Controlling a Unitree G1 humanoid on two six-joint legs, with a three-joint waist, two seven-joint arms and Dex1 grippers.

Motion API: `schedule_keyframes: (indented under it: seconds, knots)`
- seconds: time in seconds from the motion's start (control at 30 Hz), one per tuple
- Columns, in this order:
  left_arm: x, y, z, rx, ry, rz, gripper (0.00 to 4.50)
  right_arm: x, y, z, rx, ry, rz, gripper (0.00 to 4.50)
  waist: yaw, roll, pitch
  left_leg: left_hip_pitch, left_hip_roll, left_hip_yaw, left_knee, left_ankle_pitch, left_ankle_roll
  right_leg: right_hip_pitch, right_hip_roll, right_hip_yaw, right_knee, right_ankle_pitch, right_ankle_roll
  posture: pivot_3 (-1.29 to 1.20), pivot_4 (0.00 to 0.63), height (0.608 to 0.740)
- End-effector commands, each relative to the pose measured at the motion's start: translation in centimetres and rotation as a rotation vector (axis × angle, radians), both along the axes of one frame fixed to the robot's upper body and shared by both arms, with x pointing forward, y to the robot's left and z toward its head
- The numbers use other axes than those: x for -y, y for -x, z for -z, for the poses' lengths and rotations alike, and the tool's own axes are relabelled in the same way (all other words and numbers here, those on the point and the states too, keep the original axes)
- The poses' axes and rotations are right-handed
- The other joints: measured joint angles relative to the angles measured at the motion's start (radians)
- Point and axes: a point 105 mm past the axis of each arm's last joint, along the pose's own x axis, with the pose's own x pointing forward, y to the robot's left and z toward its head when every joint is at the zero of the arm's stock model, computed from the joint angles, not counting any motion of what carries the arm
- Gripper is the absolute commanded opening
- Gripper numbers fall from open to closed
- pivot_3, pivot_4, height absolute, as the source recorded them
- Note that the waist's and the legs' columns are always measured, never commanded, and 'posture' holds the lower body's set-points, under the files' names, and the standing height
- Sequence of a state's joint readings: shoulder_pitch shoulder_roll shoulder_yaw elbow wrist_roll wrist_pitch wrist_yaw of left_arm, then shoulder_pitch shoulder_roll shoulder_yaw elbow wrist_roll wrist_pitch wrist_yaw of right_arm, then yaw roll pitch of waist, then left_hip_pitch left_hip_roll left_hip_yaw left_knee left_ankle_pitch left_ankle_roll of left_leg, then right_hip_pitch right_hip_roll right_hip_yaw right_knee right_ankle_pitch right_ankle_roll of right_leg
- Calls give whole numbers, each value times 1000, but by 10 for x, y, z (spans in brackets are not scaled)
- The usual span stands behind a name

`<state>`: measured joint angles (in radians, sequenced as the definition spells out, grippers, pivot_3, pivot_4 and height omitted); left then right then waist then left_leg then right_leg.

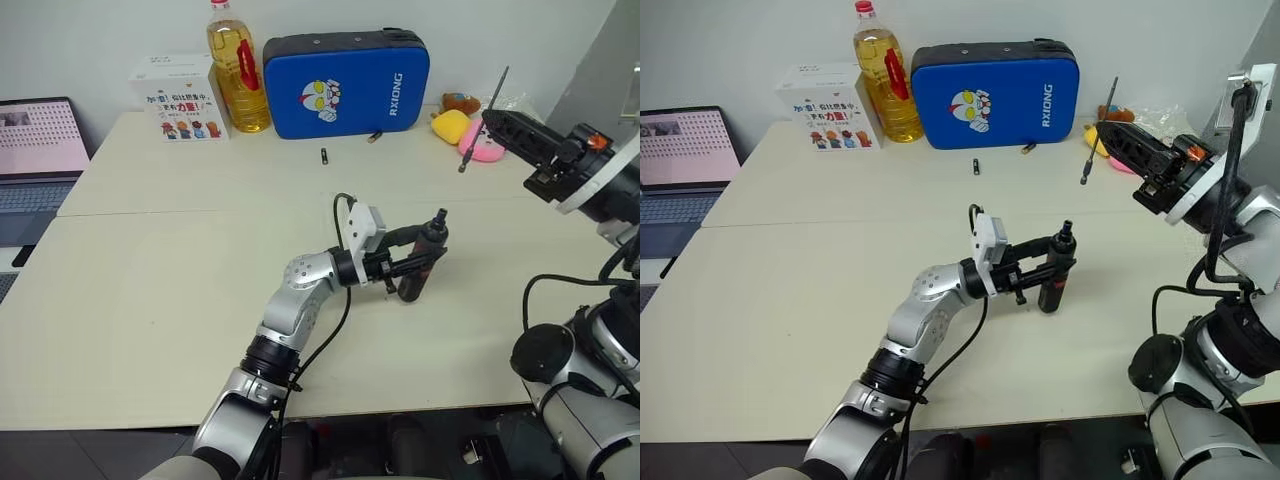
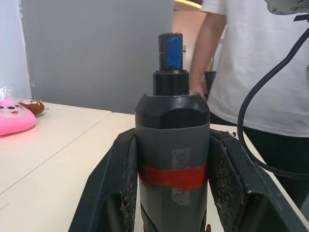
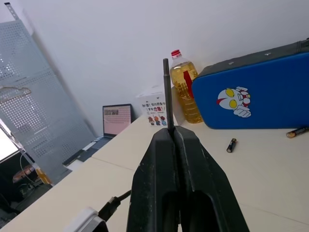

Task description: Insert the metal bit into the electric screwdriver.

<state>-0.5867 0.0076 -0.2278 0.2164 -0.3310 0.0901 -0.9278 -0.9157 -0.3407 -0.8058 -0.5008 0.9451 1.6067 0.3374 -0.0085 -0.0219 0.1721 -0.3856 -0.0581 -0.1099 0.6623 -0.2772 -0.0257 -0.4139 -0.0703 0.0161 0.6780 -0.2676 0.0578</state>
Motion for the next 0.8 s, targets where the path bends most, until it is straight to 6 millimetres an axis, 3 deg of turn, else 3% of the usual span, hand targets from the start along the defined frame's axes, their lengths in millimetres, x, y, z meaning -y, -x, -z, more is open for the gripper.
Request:
schedule_keyframes:
  seconds: [0.03,0.57,0.8]
  knots:
    - [1,5,-5,18,34,17,1689,-2,10,3,15,13,-30,26,0,0,0,0,0,0,0,0,0,0,0,0,0,0,0,0,150,740]
    - [3,3,0,25,16,-7,1689,-1,18,32,-51,64,5,26,2,0,0,0,0,0,0,0,1,2,0,-1,-1,0,0,0,150,740]
    - [3,4,1,26,10,-1,1689,-3,18,33,-51,61,21,26,1,0,0,0,0,0,0,0,1,3,0,-1,-2,0,0,0,150,740]
